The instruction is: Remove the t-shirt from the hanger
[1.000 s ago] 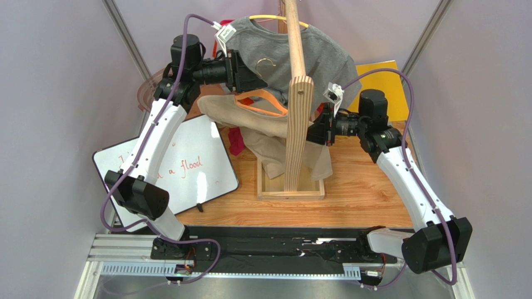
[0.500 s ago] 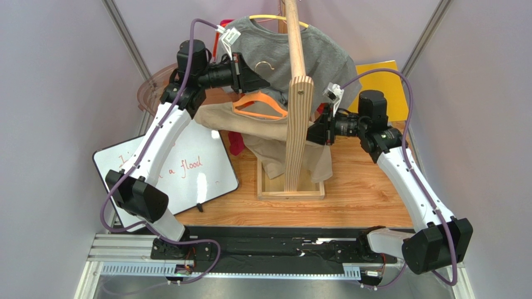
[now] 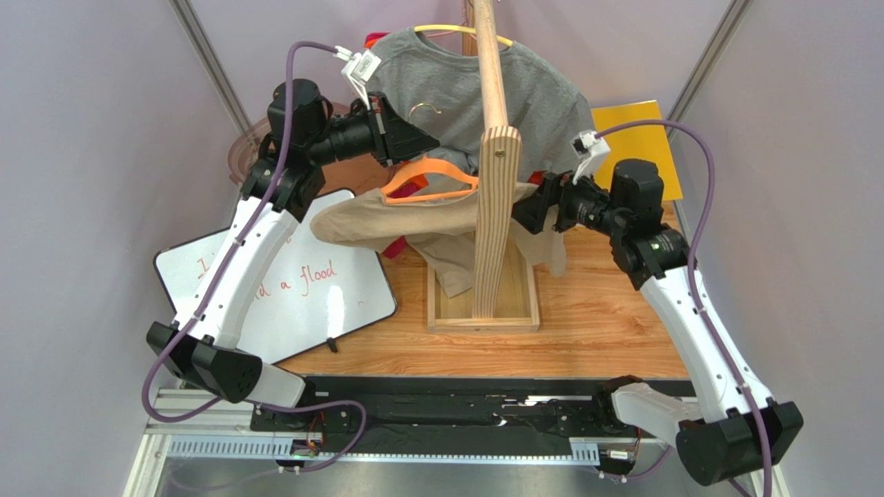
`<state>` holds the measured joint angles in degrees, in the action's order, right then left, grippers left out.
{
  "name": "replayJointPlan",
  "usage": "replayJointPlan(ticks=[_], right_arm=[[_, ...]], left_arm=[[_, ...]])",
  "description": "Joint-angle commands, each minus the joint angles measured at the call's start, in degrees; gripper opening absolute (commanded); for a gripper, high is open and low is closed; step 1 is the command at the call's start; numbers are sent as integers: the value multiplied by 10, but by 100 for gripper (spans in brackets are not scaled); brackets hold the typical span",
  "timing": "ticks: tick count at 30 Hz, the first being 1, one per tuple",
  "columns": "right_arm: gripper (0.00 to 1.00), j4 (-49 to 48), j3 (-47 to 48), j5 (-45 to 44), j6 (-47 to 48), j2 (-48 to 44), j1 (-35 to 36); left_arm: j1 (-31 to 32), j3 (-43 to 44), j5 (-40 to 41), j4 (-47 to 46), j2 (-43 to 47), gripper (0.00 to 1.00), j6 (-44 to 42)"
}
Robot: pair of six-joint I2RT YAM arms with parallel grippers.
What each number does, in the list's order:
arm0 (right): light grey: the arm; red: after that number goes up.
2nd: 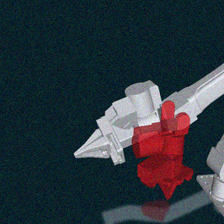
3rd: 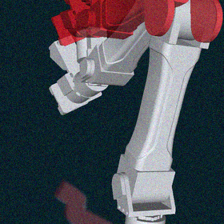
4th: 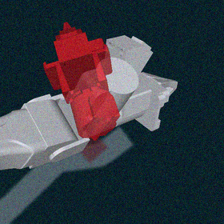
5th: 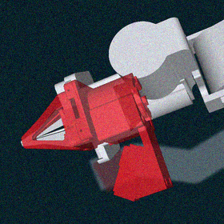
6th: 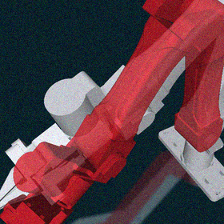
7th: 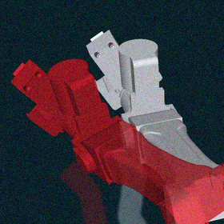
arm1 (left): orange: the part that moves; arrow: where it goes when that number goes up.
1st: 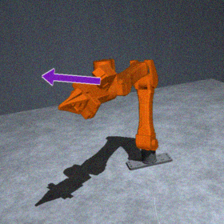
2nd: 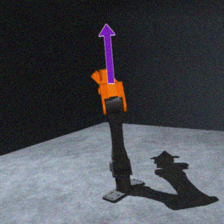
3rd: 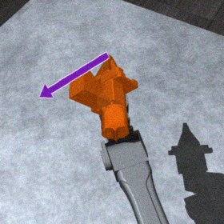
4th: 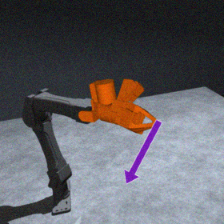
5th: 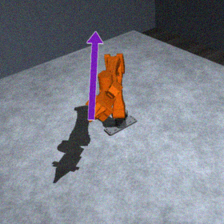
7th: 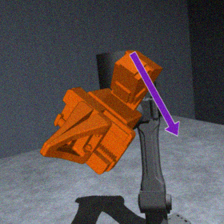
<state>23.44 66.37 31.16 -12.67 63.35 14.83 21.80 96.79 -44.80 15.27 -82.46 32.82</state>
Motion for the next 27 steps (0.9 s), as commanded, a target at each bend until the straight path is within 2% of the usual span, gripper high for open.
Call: replayJointPlan(ticks=[1,7,20,23,27], right_arm=[[86,28,-8,-122,-34,-55,-1],[84,54,-16,-139,-22,-101,-1],[80,-10,-111,-138,-20,-140,-1],[75,-19,-123,-147,-16,-141,-1],[51,-23,-134,-158,-21,-146,-1]], left_arm=[[3,4,8,-14,27,0,2],[3,1,5,-5,25,0,-5],[3,48,-5,49,-1,0,-40],[3,54,-7,57,-2,0,-44],[3,59,-7,65,-1,0,-51]])
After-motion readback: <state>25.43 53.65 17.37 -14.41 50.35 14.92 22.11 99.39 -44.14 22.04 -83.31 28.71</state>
